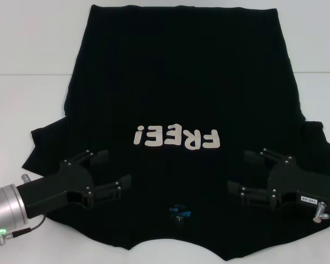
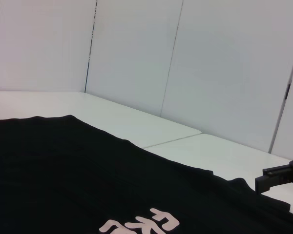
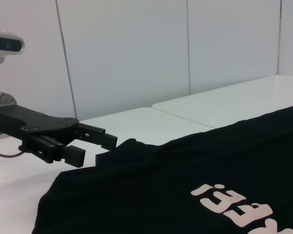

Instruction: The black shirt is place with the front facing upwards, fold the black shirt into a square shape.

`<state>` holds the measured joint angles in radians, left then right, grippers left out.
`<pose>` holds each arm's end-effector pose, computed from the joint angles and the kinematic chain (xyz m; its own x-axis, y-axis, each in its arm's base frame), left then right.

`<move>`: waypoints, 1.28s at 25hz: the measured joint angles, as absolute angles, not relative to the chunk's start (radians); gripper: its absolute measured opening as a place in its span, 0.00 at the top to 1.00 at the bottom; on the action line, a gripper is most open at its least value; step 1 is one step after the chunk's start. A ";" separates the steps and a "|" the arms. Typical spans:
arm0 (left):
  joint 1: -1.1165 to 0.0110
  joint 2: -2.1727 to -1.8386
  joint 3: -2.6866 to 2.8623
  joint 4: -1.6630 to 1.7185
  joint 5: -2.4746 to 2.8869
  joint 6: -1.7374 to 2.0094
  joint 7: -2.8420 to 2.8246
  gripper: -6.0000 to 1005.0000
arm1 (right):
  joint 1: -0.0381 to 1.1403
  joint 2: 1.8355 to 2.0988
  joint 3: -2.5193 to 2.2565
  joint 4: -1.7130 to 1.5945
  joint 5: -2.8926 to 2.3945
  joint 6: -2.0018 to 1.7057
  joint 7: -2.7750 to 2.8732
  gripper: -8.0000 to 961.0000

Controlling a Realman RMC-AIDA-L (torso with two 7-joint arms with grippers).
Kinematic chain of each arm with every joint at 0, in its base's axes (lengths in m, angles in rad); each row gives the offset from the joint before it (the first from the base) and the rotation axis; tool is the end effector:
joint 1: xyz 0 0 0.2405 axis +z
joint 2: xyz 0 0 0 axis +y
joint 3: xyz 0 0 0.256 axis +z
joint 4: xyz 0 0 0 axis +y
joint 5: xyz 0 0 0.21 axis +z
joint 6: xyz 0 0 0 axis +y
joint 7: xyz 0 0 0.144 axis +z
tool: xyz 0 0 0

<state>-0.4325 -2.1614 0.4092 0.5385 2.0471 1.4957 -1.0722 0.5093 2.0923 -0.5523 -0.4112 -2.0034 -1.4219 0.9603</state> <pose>-0.3036 0.2940 -0.0254 0.7365 0.2794 0.6160 0.5463 -0.7827 -0.2982 0.2936 0.3127 -0.0355 0.8300 -0.2007 -0.5205 -0.4028 -0.8611 -0.3103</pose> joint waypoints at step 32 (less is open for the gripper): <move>-0.524 -2.003 0.249 0.729 2.253 1.426 -2.223 0.12 | 0.523 2.092 -0.557 -0.411 -2.010 -1.424 0.983 0.04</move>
